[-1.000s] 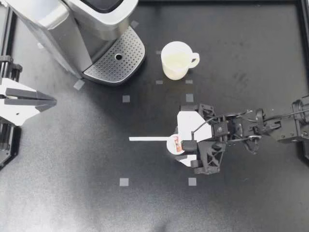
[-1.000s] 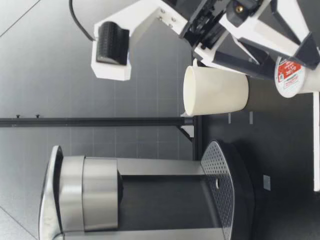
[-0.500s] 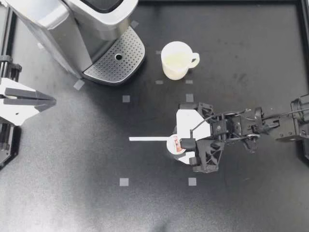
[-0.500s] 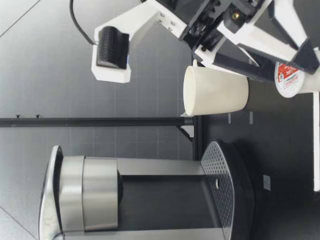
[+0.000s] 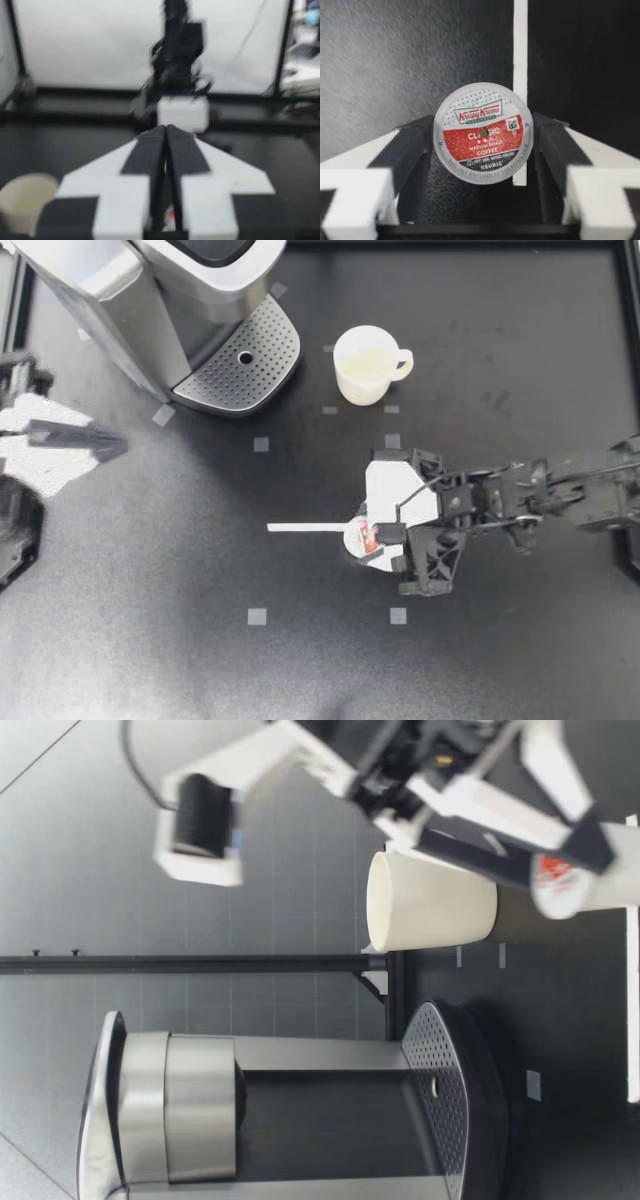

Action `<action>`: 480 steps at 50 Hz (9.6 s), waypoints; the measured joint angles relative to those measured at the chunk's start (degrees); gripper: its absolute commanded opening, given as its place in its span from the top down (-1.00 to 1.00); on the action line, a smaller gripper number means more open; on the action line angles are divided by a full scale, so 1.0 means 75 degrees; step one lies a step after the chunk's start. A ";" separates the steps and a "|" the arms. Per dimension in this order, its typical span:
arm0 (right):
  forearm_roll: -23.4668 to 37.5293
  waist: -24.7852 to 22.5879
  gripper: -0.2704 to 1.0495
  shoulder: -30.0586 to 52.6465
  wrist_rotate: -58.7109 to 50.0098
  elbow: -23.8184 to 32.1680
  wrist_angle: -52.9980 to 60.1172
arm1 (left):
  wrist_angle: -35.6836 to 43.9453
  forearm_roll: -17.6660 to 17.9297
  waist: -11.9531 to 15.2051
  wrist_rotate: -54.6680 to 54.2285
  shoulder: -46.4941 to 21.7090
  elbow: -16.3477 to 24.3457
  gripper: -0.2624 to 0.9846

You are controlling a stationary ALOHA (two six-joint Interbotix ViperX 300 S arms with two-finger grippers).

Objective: Place the coffee capsule inside the capsule container, then place the cup onto the center of the cup tray.

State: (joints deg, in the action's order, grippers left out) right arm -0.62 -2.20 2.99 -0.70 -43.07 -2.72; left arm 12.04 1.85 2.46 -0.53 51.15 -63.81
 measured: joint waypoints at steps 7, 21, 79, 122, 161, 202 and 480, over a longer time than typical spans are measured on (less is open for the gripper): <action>-0.0070 0.0000 -0.23 -0.0703 -0.0234 -0.0023 -0.0105 | -0.1430 0.0199 0.0457 0.0000 -0.0727 0.0902 0.44; -0.0094 0.0000 -0.28 -0.1477 -0.1090 -0.0633 0.0410 | -0.5426 -0.0152 0.0855 0.0012 -0.2730 0.3656 0.44; 0.0047 0.0000 -0.27 -0.2074 -0.1277 -0.1711 0.1934 | -1.3289 -1.0570 -0.1770 -0.3703 -0.7770 0.6305 0.44; 0.0035 0.0000 -0.27 -0.2063 -0.1230 -0.1711 0.2109 | -1.3020 -1.1965 -0.1254 -0.4348 -0.7512 0.5473 0.44; 0.0035 0.0000 -0.27 -0.2063 -0.1289 -0.1711 0.2250 | -1.3418 -1.3301 -0.0961 -0.4324 -0.6539 0.5379 0.44; 0.0035 0.0012 -0.27 -0.2074 -0.1230 -0.1512 0.2344 | -1.1531 -1.3043 0.0410 -0.6316 -0.4418 0.4688 0.44; -0.0023 0.2051 -0.40 -0.2531 0.1148 0.0105 0.5063 | -0.7137 -1.2152 0.2906 -1.0219 -0.1148 0.2672 0.44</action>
State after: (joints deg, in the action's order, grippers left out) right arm -0.79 13.18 -16.00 7.91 -42.28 35.24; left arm -41.48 -89.30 24.26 -77.17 42.54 -43.77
